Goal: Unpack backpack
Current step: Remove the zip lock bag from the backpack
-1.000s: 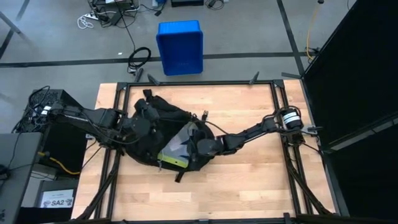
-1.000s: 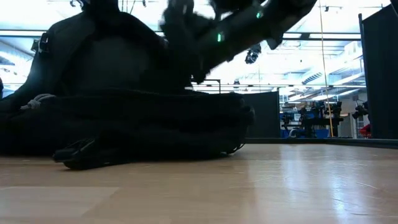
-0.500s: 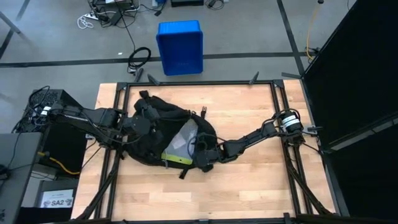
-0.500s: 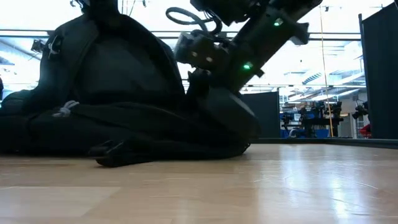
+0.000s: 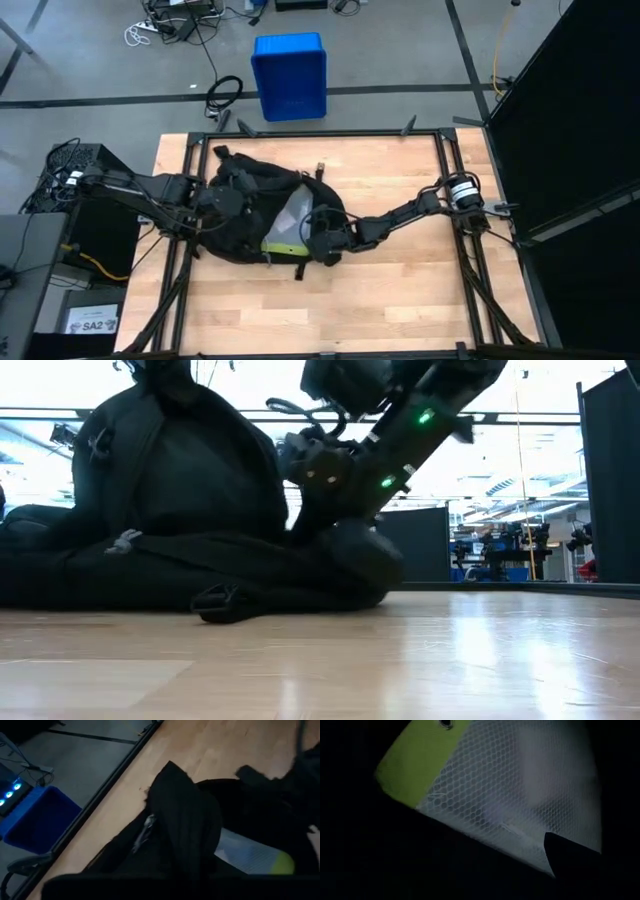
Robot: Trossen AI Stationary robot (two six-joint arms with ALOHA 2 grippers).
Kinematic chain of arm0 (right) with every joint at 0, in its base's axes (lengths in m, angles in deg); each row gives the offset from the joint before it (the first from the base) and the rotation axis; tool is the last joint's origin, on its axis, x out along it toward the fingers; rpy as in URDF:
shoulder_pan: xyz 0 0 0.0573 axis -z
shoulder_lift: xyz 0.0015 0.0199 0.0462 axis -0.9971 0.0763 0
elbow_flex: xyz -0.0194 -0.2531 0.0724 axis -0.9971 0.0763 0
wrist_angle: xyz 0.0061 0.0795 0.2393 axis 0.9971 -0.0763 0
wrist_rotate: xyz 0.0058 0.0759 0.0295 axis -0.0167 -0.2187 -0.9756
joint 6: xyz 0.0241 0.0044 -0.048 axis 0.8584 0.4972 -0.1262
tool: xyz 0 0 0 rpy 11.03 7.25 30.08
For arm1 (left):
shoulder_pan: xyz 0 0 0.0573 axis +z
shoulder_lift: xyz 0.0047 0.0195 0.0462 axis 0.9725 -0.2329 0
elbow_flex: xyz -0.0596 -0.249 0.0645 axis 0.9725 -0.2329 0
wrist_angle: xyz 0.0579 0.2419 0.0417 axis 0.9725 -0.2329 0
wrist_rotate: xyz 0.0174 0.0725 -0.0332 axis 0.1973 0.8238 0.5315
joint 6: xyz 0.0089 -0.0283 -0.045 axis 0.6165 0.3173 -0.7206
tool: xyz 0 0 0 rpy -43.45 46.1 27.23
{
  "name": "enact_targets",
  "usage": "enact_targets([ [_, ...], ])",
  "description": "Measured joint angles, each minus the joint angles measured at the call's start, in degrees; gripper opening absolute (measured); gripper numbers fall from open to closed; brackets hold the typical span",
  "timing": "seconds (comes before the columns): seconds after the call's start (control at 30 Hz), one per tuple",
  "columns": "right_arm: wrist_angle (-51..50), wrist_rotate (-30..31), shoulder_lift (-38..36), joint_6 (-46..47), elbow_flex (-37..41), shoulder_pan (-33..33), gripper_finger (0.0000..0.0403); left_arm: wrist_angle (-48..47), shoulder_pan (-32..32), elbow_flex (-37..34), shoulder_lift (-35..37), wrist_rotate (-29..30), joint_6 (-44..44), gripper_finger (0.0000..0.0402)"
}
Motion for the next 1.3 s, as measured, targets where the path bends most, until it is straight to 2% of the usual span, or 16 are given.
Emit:
enact_targets([
  [0.2,7.91,-3.68,1.92,-2.04,-0.38,1.92,0.0284,2.48,0.17,0.02,-2.29,-2.48,1.32,0.0000],
  [0.63,20.95,-4.74,2.94,-5.80,-0.45,2.11,0.0261,5.91,0.28,0.02,-3.75,-3.92,3.70,0.0000],
  [1.07,18.05,-13.83,2.92,0.73,-0.54,4.74,0.0188,7.90,0.28,0.02,-3.75,-4.41,4.52,0.0000],
  [1.3,18.45,-14.39,3.57,2.62,-0.61,5.64,0.0124,11.79,0.31,0.02,-3.77,-6.67,6.29,0.0000],
])
